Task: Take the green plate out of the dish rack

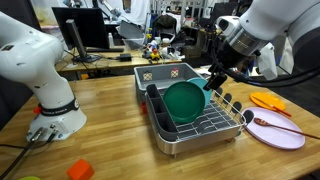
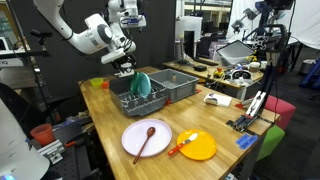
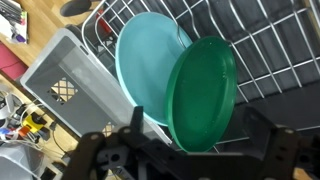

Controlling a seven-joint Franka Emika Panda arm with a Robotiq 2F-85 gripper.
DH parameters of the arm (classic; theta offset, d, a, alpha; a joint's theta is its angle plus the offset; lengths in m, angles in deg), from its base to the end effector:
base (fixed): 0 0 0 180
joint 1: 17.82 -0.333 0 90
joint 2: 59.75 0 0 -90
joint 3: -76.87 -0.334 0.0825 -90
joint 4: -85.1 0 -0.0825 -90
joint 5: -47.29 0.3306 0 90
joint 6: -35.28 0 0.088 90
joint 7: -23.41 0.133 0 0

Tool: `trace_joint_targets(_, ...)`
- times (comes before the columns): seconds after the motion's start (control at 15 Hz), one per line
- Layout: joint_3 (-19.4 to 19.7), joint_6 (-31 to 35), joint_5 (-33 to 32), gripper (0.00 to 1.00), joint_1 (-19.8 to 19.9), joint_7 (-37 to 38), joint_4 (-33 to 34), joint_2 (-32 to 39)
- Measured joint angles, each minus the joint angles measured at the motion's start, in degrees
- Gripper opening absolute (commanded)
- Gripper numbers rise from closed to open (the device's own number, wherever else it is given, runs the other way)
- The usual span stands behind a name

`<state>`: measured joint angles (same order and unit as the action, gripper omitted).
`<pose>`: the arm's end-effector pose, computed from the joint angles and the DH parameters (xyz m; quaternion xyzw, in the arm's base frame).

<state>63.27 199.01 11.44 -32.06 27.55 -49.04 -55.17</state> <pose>0.4459 0.2654 0.3778 0.8554 0.4526 0.2399 0.0767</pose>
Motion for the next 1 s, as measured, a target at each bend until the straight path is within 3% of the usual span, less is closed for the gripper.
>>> trace_joint_targets(0.47, 1.3, 1.2, -19.3, 1.00, -2.3, 21.3, 2.1, 3.9)
trace_joint_targets(1.0, 1.6, 1.2, -20.0, 1.00, -2.5, 22.1, 2.5, 4.0)
